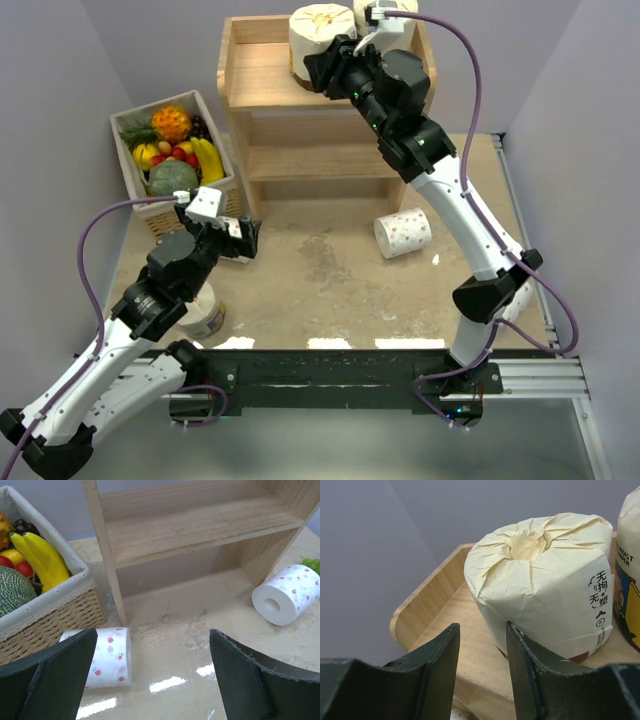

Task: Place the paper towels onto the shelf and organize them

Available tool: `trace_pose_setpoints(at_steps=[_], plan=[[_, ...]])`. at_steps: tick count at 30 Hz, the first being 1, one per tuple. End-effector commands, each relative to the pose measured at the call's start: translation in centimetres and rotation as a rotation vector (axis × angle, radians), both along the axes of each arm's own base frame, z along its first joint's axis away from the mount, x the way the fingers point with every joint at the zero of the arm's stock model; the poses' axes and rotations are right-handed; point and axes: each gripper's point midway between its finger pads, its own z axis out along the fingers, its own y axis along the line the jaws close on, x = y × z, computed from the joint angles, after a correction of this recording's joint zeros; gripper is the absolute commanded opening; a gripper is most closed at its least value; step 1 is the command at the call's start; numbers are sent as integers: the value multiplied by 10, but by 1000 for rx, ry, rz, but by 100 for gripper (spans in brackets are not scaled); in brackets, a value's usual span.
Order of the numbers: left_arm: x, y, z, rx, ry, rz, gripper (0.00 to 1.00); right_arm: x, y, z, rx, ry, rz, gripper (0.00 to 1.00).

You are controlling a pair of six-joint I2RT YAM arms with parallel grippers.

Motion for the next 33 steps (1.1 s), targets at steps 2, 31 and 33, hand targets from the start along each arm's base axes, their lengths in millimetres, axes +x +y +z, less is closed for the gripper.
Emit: trace_pose_setpoints(at_steps=[2,31,33], plan=[[2,9,1,-6,-8,56,99,19,-11,18,38,-76,-117,46],[-19,67,-72,-133,464,652,90,-138,-72,-127,-177,138,150,82],[-30,72,-89,-140,531,708,90,-149,-80,-140,-178,162,148,84]])
